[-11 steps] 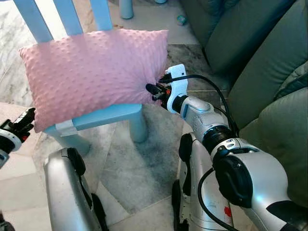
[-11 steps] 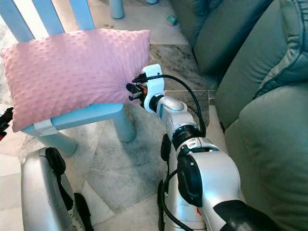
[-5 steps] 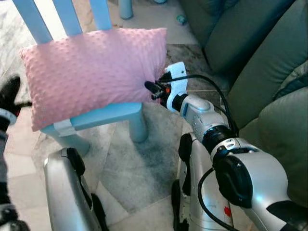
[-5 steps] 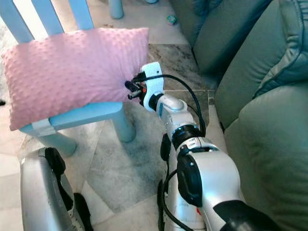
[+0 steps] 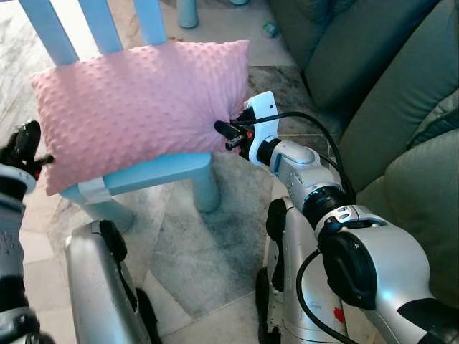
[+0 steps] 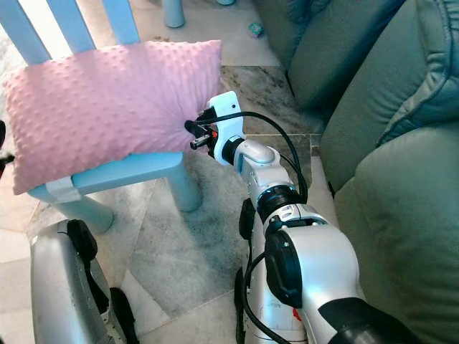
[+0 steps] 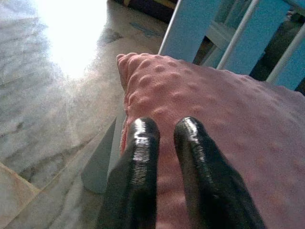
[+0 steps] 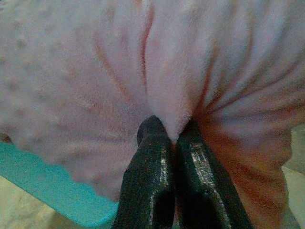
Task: Move the pillow to the sofa
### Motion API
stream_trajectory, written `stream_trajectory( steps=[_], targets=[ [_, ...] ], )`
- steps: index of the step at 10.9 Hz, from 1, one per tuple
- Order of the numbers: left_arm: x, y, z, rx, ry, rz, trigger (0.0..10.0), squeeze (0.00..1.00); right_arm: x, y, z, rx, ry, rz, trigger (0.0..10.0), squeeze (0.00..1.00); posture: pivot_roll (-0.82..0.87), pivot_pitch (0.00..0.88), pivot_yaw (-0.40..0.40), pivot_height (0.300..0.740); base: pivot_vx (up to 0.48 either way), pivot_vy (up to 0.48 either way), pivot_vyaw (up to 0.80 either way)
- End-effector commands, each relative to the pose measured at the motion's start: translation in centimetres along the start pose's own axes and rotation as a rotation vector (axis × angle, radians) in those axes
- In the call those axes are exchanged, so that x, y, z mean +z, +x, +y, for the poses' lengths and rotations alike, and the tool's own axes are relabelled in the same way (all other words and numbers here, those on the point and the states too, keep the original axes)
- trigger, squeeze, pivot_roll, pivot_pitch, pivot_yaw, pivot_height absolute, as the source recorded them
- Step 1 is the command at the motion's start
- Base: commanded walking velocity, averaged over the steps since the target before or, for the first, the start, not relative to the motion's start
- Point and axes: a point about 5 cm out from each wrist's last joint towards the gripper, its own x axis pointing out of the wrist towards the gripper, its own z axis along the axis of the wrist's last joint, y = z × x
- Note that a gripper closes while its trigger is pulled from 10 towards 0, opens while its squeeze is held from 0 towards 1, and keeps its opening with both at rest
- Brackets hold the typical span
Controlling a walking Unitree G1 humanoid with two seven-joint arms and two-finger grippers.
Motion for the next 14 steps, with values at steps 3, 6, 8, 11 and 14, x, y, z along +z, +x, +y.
stream_trajectory(
  steps=[3,6,8,11,14],
  targets=[
    [3.2,1.8,1.4,0.109,-0.180,-0.077,10.0,1.00,-0.7,0.2,0.7,0.041,-0.012,0.021,0.0,0.00,-0.03,0.391,-0.067,0.360,0.000,0.000,0.00],
    [1.5,2.4,1.0,0.109,-0.229,0.064,10.0,1.00,-0.7,0.2,0.8,0.046,-0.016,0.023,0.0,0.00,-0.03,0.390,-0.061,0.360,0.000,0.000,0.00],
    [1.3,2.6,0.7,0.103,-0.256,0.079,10.0,1.00,-0.8,0.2,0.8,0.049,-0.015,0.023,0.0,0.00,-0.03,0.391,-0.060,0.360,0.000,0.000,0.00],
    [0.7,2.9,0.2,0.084,-0.285,0.148,10.0,1.00,-0.8,0.3,1.0,0.056,-0.016,0.021,0.0,0.00,-0.03,0.391,-0.059,0.360,0.000,0.000,0.00],
    [-2.8,3.4,0.0,0.103,-0.451,0.324,10.0,0.00,-0.8,0.3,1.2,0.070,-0.013,0.017,0.0,0.00,-0.04,0.390,-0.058,0.360,0.000,0.000,0.00]
  ],
)
